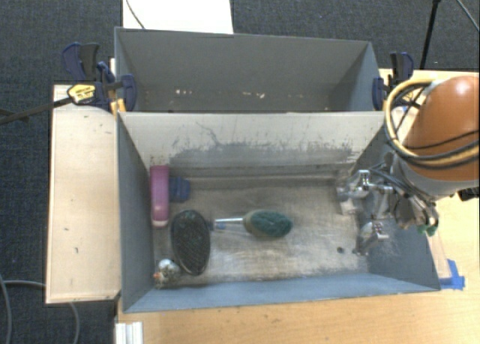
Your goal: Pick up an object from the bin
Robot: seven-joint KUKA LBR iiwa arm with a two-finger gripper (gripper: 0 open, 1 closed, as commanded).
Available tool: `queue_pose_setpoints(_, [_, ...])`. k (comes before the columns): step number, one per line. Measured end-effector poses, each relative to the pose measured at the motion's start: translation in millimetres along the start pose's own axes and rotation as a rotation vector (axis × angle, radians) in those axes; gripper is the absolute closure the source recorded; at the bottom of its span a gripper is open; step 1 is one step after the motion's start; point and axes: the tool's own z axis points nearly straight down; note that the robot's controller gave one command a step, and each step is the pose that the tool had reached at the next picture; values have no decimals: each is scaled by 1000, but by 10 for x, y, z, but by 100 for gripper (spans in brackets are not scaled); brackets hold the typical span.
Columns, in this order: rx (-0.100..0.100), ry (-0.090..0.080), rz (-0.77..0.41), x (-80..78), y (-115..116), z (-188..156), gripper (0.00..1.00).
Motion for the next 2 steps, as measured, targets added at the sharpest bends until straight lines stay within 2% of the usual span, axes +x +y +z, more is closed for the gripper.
queue_pose_setpoints(1, [-3,6,67,-535,658,1028,0])
queue_pose_setpoints(2, [-1,-2,3,-691,800,1618,0])
